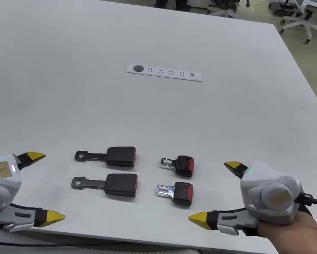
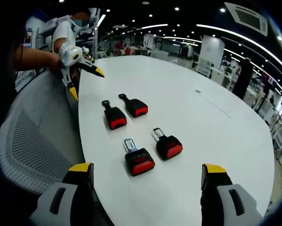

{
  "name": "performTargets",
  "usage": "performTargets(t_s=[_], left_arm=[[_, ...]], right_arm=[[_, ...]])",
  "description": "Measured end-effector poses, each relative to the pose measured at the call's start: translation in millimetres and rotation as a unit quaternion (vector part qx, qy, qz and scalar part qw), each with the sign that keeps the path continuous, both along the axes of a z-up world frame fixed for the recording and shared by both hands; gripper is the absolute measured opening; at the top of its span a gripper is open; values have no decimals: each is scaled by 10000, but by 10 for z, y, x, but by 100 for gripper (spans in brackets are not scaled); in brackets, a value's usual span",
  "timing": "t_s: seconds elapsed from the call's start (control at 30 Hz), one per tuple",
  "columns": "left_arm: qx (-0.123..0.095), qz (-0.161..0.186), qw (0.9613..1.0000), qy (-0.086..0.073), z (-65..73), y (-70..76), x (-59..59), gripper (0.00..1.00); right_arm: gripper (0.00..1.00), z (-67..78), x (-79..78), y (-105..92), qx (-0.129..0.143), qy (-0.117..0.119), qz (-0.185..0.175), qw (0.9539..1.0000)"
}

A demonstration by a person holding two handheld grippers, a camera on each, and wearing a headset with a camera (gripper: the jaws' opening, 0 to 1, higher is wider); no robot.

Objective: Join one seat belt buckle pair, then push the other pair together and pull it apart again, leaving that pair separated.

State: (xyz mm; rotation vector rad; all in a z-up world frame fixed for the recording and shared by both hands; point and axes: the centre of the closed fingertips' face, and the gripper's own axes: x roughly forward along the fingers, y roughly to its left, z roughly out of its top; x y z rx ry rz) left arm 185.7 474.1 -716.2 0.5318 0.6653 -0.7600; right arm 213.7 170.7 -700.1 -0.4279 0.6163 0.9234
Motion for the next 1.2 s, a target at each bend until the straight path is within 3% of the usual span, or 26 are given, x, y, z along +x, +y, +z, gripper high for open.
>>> performTargets(t_s=[0.2, 0.3, 0.43, 0.63, 0.8, 0.93, 1.03, 1.2], left_arm=[[-95, 90, 9999, 23, 9, 24, 27, 88], [-81, 121, 9999, -6, 17, 47, 44, 88], [-109, 95, 9999, -83, 41, 27, 55, 96], [-298, 148, 9994, 63, 26, 0, 16, 97], [-377, 233, 9990, 47, 40, 19, 49, 98], [-206, 205, 9996, -67, 48, 59, 75, 100], [-232, 243, 9994, -91, 67, 59, 84, 100], [-180, 115, 9997, 116, -12, 28, 16, 100]], right_arm=[[96, 31, 43, 19, 21, -36, 38, 10000], [96, -23, 101, 13, -2, -17, 97, 10000], [98, -9, 105, 13, -51, -14, 207, 9998], [99, -19, 114, 5, -35, 26, 250, 9997], [99, -23, 127, 0, 1, -9, 233, 9997], [99, -48, 124, -27, -21, 52, 229, 9997], [99, -40, 134, -48, -29, 18, 241, 9997], [98, -18, 135, -36, 6, -5, 174, 9998]])
